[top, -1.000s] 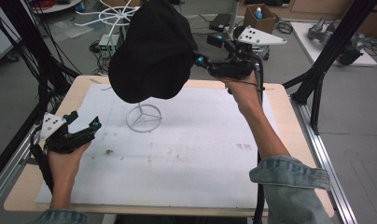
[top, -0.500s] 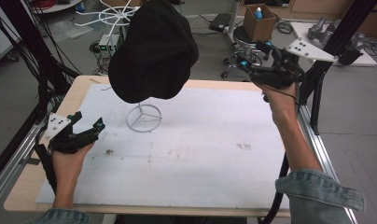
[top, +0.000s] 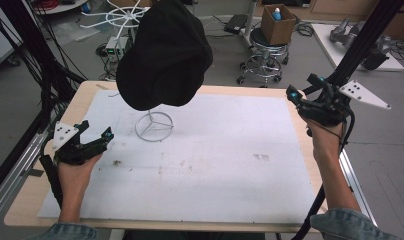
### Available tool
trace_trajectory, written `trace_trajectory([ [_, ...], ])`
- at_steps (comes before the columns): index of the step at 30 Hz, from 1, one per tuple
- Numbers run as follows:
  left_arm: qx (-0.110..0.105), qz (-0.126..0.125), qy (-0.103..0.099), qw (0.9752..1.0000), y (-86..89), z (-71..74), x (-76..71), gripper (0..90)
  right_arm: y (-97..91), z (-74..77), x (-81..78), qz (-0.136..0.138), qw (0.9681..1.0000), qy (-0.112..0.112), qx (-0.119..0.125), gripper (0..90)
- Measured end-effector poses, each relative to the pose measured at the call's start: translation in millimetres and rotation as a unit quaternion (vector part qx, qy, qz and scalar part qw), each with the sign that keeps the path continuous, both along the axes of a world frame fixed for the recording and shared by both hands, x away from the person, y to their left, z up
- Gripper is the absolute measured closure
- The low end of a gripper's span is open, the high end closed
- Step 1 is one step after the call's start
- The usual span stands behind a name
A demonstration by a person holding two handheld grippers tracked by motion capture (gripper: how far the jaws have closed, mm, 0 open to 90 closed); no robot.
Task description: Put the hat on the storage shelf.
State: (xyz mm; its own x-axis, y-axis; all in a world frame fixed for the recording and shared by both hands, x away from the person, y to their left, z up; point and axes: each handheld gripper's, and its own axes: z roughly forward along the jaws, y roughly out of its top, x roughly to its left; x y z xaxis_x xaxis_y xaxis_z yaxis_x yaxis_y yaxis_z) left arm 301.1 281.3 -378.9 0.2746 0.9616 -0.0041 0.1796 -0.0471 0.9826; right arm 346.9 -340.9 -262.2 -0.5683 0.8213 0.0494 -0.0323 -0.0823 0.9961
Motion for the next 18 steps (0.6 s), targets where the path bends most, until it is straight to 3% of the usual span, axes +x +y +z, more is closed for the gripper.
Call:
trace_trajectory([
  [10,0.011,0.007,0.005,0.9999,-2.3,-7.7,2.9,20.4,3.5,-55.4,-16.9,-0.019,0.9991,0.033,-0.02,11.3],
  [13,0.013,0.007,0.005,0.9999,-2.6,-8.9,3.5,20.4,6.3,-66.1,-21.8,-0.027,0.9988,0.032,-0.027,11.3],
  [16,0.011,0.009,0.005,0.9999,-2.5,-9.8,3.8,20.4,9.5,-69.9,-22.7,-0.02,0.9969,0.056,-0.051,11.3],
  [18,0.013,0.01,0.006,0.9998,-1.8,-10.3,3.8,20.4,12.8,-70.8,-24.6,-0.021,0.9961,0.061,-0.06,11.3],
])
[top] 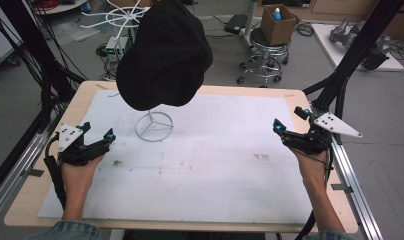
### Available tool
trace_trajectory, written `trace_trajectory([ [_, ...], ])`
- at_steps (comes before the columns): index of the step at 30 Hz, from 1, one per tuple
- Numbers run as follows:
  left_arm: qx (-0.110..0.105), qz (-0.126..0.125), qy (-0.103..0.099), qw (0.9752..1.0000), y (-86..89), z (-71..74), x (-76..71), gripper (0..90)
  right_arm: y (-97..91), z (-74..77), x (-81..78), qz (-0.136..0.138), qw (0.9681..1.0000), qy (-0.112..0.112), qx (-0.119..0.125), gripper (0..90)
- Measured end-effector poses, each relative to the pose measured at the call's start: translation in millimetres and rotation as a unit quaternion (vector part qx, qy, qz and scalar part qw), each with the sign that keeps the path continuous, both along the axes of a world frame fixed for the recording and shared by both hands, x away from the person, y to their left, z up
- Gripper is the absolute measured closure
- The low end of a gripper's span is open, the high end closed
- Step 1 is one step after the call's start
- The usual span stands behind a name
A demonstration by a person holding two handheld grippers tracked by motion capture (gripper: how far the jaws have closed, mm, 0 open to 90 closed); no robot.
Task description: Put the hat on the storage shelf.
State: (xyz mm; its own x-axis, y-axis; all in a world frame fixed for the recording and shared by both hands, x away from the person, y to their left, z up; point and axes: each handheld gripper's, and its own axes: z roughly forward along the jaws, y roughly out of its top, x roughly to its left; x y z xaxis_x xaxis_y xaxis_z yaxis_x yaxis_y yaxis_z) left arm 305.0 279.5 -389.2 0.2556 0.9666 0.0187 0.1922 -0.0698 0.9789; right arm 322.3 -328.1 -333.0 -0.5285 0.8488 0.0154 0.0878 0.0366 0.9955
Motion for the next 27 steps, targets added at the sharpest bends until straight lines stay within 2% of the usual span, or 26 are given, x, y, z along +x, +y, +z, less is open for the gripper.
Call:
trace_trajectory([
  [2,0.0,0.0,0.0,1.0,0.3,-0.2,-0.1,20.4,2.2,-4.9,-4.9,-0.007,0.9998,-0.019,0.003,11.3],
  [3,0.0,0.0,0.0,1.0,0.3,-0.3,0.0,20.4,2.5,-6.9,-5.9,-0.007,0.9997,-0.021,0.002,11.3],
  [4,0.001,0.0,0.0,1.0,0.2,-0.6,0.2,20.4,2.9,-10.6,-7.4,-0.005,0.9998,-0.019,0.001,11.3],
  [5,0.001,0.0,0.001,1.0,0.1,-0.8,0.2,20.3,3.9,-13.2,-8.6,-0.006,1.0,-0.003,-0.003,11.3],
  [7,0.002,-0.001,0.004,1.0,-0.2,-1.8,0.8,20.4,5.0,-14.6,-9.3,-0.002,0.9999,0.01,-0.01,11.3],
  [14,0.0,0.0,0.004,1.0,-0.6,-3.3,1.2,20.4,11.7,-14.2,-16.0,-0.006,0.9996,0.02,-0.018,11.3],
  [16,0.0,0.001,0.004,1.0,-0.7,-3.0,1.1,20.4,12.5,-20.1,-20.8,-0.015,0.9998,-0.011,-0.009,11.4],
  [18,0.002,0.0,0.004,1.0,-0.5,-3.2,1.1,20.4,12.4,-26.2,-22.7,-0.016,0.9999,0.002,-0.007,11.3],
  [20,0.003,0.0,0.005,1.0,-0.5,-3.6,1.3,20.4,11.9,-34.6,-24.9,-0.02,0.9998,-0.001,-0.006,11.3],
  [24,0.003,0.001,0.008,1.0,-0.8,-6.2,2.3,20.4,12.0,-50.6,-29.8,-0.02,0.9998,0.008,-0.002,11.3],
  [27,0.004,0.001,0.012,0.9999,-0.9,-7.4,2.8,20.4,14.0,-58.8,-29.7,-0.019,0.9996,0.017,-0.016,11.3],
])
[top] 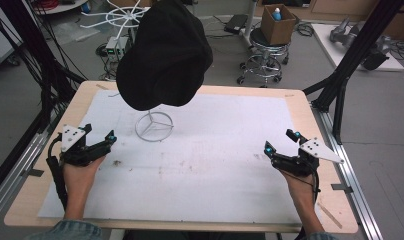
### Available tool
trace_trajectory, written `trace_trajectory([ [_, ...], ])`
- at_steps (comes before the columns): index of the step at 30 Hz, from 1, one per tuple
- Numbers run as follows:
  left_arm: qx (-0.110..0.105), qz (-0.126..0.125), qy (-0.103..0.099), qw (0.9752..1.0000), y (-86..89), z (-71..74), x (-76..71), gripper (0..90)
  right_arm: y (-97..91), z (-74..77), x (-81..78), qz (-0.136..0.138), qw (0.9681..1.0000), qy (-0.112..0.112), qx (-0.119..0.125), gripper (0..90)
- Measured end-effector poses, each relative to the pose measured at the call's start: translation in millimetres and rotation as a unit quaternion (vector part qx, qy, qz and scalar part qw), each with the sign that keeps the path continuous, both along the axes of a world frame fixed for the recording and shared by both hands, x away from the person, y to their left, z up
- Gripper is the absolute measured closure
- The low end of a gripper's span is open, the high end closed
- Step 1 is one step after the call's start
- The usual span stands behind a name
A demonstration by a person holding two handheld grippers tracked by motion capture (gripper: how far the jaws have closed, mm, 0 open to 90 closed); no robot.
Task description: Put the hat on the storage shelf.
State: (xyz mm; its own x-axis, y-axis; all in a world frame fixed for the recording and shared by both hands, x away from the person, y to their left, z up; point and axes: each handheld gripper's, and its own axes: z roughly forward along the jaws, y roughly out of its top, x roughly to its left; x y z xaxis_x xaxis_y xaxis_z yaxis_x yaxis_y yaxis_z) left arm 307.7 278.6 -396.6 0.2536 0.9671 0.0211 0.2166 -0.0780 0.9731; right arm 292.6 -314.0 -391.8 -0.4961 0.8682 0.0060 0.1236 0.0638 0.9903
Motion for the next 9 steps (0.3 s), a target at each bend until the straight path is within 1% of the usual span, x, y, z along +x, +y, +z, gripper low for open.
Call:
trace_trajectory([
  [3,0.001,-0.001,-0.002,1.0,-0.3,0.3,0.1,20.4,0.7,-0.7,0.6,0.0,1.0,-0.003,-0.003,11.3],
  [5,0.002,-0.002,0.001,1.0,-0.1,-0.1,0.4,20.4,1.1,-1.3,0.4,-0.001,1.0,0.001,-0.001,11.3],
  [6,0.002,-0.002,0.001,1.0,-0.3,-0.3,0.4,20.4,1.0,-1.7,0.5,0.001,1.0,-0.001,-0.003,11.3],
  [9,0.002,-0.003,0.01,0.9999,-0.3,-1.1,1.3,20.4,1.1,-2.5,0.2,-0.002,1.0,0.001,-0.003,11.3],
])
